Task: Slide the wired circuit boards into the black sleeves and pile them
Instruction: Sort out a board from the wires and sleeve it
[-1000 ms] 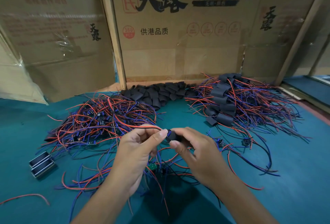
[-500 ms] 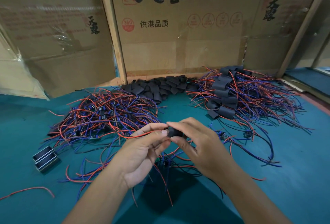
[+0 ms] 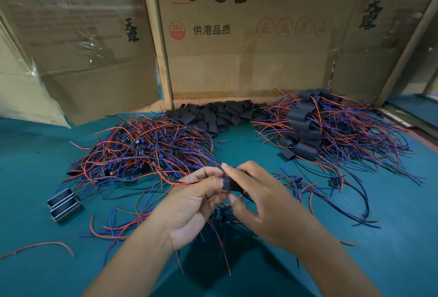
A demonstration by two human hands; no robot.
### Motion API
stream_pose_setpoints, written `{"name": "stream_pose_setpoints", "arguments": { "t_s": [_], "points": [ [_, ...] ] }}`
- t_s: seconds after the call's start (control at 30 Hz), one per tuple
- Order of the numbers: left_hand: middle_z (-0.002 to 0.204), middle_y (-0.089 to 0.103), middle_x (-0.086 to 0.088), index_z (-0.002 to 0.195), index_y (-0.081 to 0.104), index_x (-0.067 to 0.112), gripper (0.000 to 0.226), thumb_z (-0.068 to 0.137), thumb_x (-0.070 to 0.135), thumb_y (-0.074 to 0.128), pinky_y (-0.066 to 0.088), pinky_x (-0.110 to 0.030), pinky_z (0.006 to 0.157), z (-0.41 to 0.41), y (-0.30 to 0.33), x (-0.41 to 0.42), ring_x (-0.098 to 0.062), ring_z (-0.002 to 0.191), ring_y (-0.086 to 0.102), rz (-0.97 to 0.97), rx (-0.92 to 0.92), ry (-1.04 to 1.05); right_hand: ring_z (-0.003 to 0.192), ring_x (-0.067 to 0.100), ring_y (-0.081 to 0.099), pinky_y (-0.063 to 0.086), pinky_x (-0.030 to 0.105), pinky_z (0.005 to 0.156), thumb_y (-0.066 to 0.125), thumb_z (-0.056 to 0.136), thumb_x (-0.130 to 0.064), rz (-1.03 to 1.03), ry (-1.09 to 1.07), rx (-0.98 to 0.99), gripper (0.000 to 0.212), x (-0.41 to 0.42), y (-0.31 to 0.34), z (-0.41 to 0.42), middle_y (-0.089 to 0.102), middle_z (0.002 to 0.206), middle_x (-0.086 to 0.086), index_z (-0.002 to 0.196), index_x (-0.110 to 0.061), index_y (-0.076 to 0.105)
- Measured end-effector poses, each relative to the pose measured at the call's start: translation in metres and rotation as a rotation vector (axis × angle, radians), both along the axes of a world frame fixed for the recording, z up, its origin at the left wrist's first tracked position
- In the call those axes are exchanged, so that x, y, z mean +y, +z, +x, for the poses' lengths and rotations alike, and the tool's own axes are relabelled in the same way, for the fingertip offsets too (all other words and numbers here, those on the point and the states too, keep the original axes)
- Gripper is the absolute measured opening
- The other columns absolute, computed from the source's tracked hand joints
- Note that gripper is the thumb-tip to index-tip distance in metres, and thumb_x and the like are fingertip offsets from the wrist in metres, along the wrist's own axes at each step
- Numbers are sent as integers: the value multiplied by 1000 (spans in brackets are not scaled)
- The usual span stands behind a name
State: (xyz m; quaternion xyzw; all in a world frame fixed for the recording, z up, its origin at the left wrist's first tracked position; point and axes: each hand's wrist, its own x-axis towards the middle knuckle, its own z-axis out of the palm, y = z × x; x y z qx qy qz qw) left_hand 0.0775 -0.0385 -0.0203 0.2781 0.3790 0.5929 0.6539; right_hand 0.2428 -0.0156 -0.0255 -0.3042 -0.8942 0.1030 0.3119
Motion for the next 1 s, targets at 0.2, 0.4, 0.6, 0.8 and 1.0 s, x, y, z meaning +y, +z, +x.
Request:
{"name": "stream_pose_setpoints", "arguments": {
  "t_s": [0.2, 0.4, 0.6, 0.8, 1.0],
  "points": [
    [80, 69, -10, 84, 68, 4, 21, 63, 3, 66, 56, -18, 59, -4, -4, 2, -10, 63, 65, 25, 25, 2, 96, 25, 58, 42, 28, 79, 57, 92, -20, 70, -101, -107, 48, 1, 0, -1, 59, 106, 7, 137, -5, 53],
    [93, 69, -16, 101, 70, 0, 38, 67, 15, 66, 56, -23, 65, -4, -2, 3, -17, 71, 63, 74, 53, 3, 89, 28, 61, 47, 38, 71, 55, 94, -18, 77, -221, -25, 37, 4, 0, 2, 61, 103, 4, 130, -9, 59],
    [97, 71, -13, 108, 66, 8, 43, 70, 16, 85, 54, -22, 63, 14, -12, 2, -14, 73, 64, 156, 174, 23, 105, 35, 62, 50, 48, 85, 59, 95, -10, -25, -232, -54, 45, 12, 6, 6, 65, 118, 10, 140, -14, 51],
    [91, 72, -10, 94, 73, 13, 18, 77, 10, 79, 53, -21, 66, 6, -14, 3, -13, 73, 63, 274, 111, 51, 79, 1, 60, 45, 15, 75, 60, 93, -7, -178, -155, 173, 48, 6, 5, 3, 69, 101, -9, 136, -25, 52],
    [95, 72, -12, 103, 75, 14, 28, 75, 8, 77, 56, -23, 70, -2, -17, 5, -16, 76, 65, 301, 135, -3, 77, 13, 68, 54, 38, 74, 64, 91, -6, -326, -123, 316, 25, 9, 8, 9, 72, 87, -14, 101, -29, 60]
  ]
}}
